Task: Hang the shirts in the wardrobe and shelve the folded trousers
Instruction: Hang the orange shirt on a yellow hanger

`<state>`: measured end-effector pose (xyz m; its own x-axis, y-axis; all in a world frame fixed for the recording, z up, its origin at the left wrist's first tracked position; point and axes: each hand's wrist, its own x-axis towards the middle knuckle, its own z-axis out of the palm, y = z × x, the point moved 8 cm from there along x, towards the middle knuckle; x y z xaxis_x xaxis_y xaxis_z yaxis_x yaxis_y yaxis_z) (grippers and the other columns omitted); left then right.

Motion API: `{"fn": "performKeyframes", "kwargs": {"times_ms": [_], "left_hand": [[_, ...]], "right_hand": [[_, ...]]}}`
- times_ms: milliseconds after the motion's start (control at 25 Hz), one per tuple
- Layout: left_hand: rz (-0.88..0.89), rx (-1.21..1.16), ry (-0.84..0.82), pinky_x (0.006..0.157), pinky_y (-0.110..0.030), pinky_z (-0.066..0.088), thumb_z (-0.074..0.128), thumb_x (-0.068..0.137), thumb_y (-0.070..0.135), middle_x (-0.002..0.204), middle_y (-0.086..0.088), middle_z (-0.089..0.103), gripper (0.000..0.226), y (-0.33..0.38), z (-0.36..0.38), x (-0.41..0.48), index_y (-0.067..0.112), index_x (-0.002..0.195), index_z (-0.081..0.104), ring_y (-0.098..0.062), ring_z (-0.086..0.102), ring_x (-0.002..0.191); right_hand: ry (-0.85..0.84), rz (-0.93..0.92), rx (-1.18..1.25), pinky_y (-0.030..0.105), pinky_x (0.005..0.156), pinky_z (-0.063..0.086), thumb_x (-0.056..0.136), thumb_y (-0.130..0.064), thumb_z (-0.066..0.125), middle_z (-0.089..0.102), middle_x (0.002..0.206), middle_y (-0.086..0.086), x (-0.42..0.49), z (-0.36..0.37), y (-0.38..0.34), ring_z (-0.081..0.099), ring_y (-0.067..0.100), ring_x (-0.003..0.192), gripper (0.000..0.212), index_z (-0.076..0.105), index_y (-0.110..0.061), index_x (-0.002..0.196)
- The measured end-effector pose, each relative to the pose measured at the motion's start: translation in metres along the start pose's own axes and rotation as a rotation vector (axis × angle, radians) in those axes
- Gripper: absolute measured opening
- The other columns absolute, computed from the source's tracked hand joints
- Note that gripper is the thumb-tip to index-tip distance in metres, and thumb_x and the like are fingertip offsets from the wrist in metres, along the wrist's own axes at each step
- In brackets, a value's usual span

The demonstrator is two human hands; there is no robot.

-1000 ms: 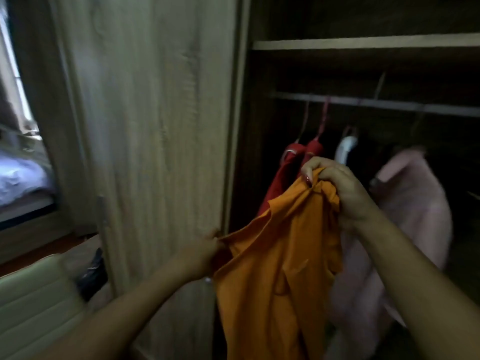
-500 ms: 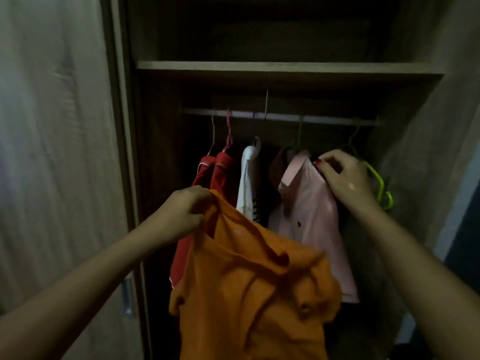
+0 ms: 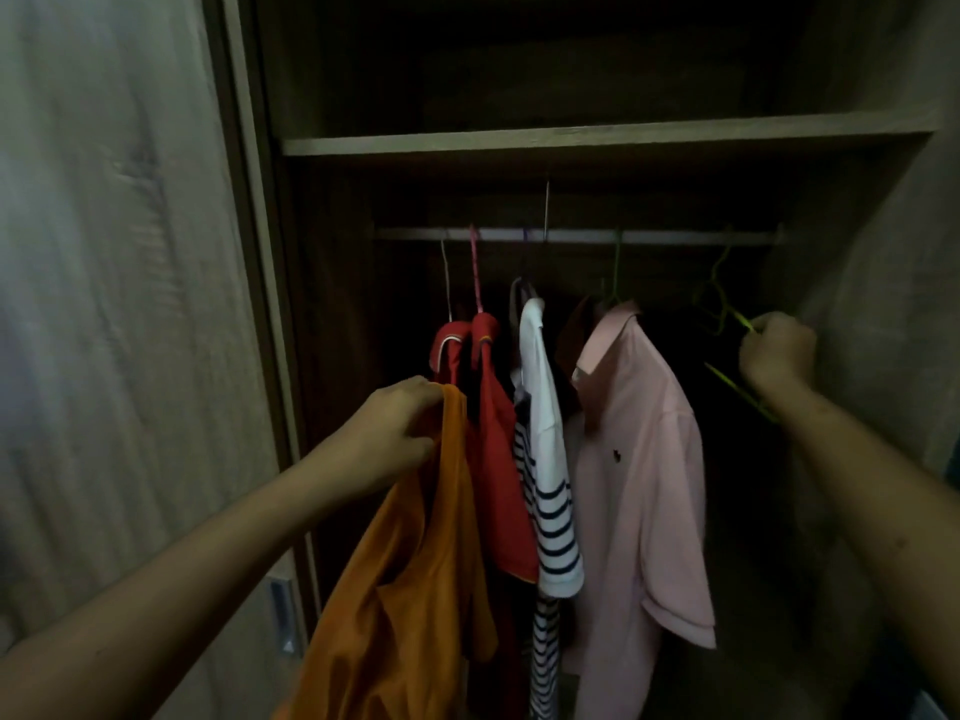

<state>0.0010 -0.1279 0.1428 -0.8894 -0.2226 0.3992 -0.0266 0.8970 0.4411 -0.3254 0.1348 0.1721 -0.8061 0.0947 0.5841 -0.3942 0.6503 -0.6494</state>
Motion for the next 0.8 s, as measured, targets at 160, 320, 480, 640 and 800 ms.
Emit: {"fn": "performKeyframes", "kwargs": {"times_ms": [160,320,480,640,800], "left_hand": [[0.02,0.092,-0.042,0.078,-0.035,0.057,0.054,0.079,-0.008,0.112,0.008,0.048,0.049,-0.007,0.0,0.001,0.023,0.117,0.059,-0.009,0.056,0.099],[0.035,0.152,-0.09,0.077,-0.034,0.058,0.051,0.078,-0.01,0.115,0.013,0.045,0.056,-0.012,0.001,0.006,0.029,0.117,0.058,-0.007,0.054,0.104],[0.047,0.127,-0.093,0.085,-0.032,0.056,0.05,0.079,-0.012,0.119,0.007,0.051,0.053,-0.008,0.004,0.01,0.024,0.116,0.062,-0.011,0.053,0.111],[0.068,0.072,-0.087,0.086,-0.027,0.054,0.051,0.074,-0.014,0.108,0.006,0.057,0.05,0.006,0.011,0.012,0.022,0.104,0.068,-0.013,0.058,0.104],[0.094,0.004,-0.126,0.093,-0.027,0.052,0.051,0.072,-0.015,0.112,0.004,0.062,0.055,0.021,0.025,0.02,0.018,0.113,0.069,-0.013,0.059,0.11]], "right_hand": [[0.091,0.035,0.175,0.04,0.087,0.047,0.088,-0.01,0.05,0.067,0.106,0.027,-0.014,0.007,0.001,0.062,0.039,0.1,0.024,0.064,0.001,0.102],[0.144,0.0,0.237,0.042,0.082,0.049,0.087,-0.01,0.05,0.068,0.1,0.027,-0.017,0.003,-0.004,0.063,0.039,0.094,0.022,0.063,0.0,0.102],[0.196,-0.082,0.382,0.029,0.064,0.039,0.086,-0.008,0.053,0.063,0.081,0.017,-0.049,-0.008,-0.005,0.057,0.029,0.073,0.016,0.059,0.001,0.097],[0.085,0.009,0.433,0.039,0.068,0.044,0.083,-0.011,0.064,0.056,0.076,0.016,-0.098,0.018,0.041,0.057,0.031,0.073,0.028,0.052,0.0,0.105],[-0.057,0.045,0.229,0.03,0.066,0.038,0.085,-0.024,0.064,0.068,0.08,0.023,-0.106,0.019,0.055,0.062,0.033,0.076,0.026,0.069,0.0,0.093]]}}
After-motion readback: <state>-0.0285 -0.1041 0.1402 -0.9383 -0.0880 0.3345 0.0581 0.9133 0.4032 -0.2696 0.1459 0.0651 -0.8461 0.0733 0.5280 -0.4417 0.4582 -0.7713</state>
